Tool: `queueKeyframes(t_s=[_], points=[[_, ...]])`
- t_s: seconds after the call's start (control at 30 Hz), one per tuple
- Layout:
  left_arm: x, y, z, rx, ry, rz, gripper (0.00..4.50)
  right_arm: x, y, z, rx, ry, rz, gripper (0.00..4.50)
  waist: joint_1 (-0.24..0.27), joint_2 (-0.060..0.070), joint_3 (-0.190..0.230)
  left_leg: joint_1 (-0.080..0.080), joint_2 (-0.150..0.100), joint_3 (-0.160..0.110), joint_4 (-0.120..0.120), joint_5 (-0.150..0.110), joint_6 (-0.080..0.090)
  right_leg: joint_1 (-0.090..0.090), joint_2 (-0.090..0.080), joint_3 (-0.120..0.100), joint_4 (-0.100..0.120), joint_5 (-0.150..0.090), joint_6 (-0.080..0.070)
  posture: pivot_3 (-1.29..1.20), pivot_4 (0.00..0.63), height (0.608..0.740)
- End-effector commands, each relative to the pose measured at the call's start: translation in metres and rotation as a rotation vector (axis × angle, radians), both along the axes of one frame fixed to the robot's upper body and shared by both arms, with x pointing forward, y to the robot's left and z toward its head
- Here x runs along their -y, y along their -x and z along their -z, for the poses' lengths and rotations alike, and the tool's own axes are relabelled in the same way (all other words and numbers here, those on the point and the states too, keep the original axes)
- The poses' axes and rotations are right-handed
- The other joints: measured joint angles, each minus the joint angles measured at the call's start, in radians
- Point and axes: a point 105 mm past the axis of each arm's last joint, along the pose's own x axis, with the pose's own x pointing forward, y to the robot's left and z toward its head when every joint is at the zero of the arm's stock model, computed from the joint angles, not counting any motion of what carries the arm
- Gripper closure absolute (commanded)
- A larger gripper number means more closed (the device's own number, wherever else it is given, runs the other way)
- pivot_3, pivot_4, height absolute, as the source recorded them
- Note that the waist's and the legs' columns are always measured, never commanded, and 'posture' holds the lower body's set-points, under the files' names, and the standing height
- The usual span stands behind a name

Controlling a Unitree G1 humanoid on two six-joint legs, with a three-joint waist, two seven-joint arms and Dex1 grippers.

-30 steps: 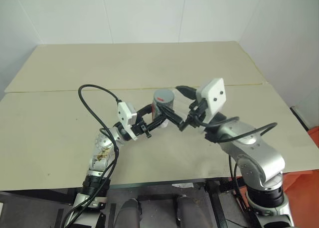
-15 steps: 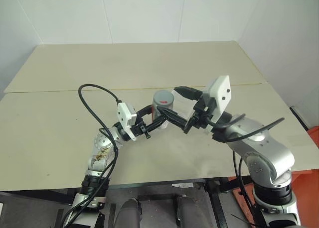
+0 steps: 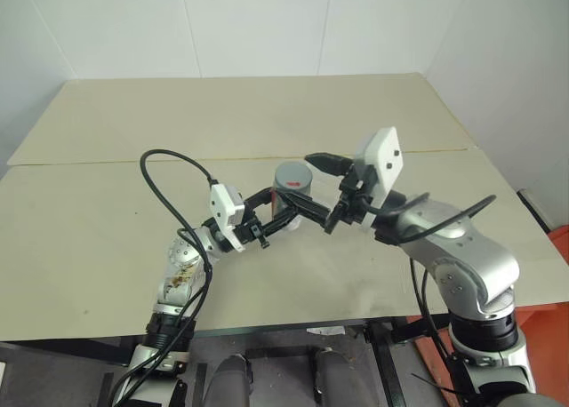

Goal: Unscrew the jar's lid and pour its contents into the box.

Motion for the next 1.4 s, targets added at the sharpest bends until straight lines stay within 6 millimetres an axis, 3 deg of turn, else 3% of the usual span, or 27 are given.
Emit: queueKeyframes(t_s=[0.03,0.1,0.2,0.3,0.6,0.77,0.9,0.97,1.13,1.27,1.4], points=[[0.004,0.005,-0.008,0.055,0.009,0.014,2.53,-0.003,0.004,-0.011,0.046,-0.014,-0.020,0.00,0.000,0.000,0.000,0.000,0.000,0.000,0.000,0.000,0.000,0.000,0.000,0.000,0.000,0.000,0.000,0.00,0.150,0.740],[0.004,0.005,-0.008,0.054,0.009,0.015,2.53,-0.004,0.003,-0.012,0.046,-0.023,-0.014,0.00,0.000,0.000,0.000,0.000,0.000,0.000,0.000,0.000,0.000,0.000,0.000,0.000,0.000,0.000,0.000,0.00,0.150,0.740],[0.004,0.005,-0.007,0.053,0.010,0.015,2.53,-0.004,0.002,-0.013,0.046,-0.033,-0.011,0.54,0.000,0.000,0.000,0.000,0.000,0.000,0.000,0.000,0.000,0.000,0.000,0.000,0.000,0.000,0.000,0.00,0.150,0.740],[0.004,0.005,-0.008,0.054,0.012,0.015,2.53,-0.005,0.002,-0.012,0.047,-0.018,-0.012,1.52,0.000,0.000,0.000,0.000,0.000,0.000,0.000,0.000,0.000,0.000,0.000,0.000,0.000,0.000,0.000,0.00,0.150,0.740],[0.005,0.005,-0.001,0.048,-0.015,0.015,2.53,-0.003,0.005,-0.018,0.039,-0.065,-0.013,1.52,0.000,0.000,0.000,0.000,0.000,0.000,0.000,0.000,0.000,0.000,0.000,0.000,0.000,0.000,0.001,0.00,0.150,0.740],[0.004,0.005,0.010,0.077,-0.087,0.012,2.53,0.001,0.008,-0.033,-0.049,-0.188,-0.032,1.52,0.000,0.000,0.000,0.000,0.000,0.000,0.000,0.000,0.000,0.000,0.000,0.000,0.000,0.000,0.000,0.00,0.150,0.740],[0.004,0.004,0.007,0.080,-0.064,0.013,2.53,0.008,0.007,-0.048,-0.129,-0.370,-0.036,1.52,0.000,0.000,0.000,0.000,0.001,0.000,0.000,0.000,0.000,0.000,0.000,0.000,0.000,0.001,0.001,0.00,0.150,0.740],[0.002,0.003,0.003,0.078,-0.040,0.003,2.53,0.021,0.001,-0.051,-0.131,-0.413,0.038,1.52,0.000,0.000,0.000,0.000,0.001,0.000,0.000,0.000,0.000,0.000,0.000,0.000,0.000,0.001,0.002,0.00,0.150,0.740],[-0.008,-0.003,-0.009,0.061,0.032,-0.047,2.53,0.079,-0.022,-0.024,-0.141,-0.318,0.414,1.52,0.009,0.000,0.000,-0.001,0.000,0.000,0.000,0.000,0.000,0.000,-0.001,0.000,-0.001,0.001,0.002,0.00,0.150,0.740],[-0.020,-0.010,-0.014,0.060,0.030,-0.092,2.53,0.118,-0.020,0.027,-0.180,-0.019,0.614,1.52,0.013,0.000,0.000,-0.002,-0.001,0.000,0.000,0.000,0.000,-0.001,-0.001,0.000,-0.001,0.000,0.002,0.00,0.150,0.740],[-0.026,-0.016,-0.015,0.063,0.016,-0.113,2.53,0.138,-0.014,0.069,-0.282,0.150,0.684,1.52,0.004,0.000,0.000,-0.002,-0.001,0.000,0.000,0.000,0.001,-0.001,-0.001,0.000,-0.001,-0.001,0.002,0.00,0.150,0.740]])
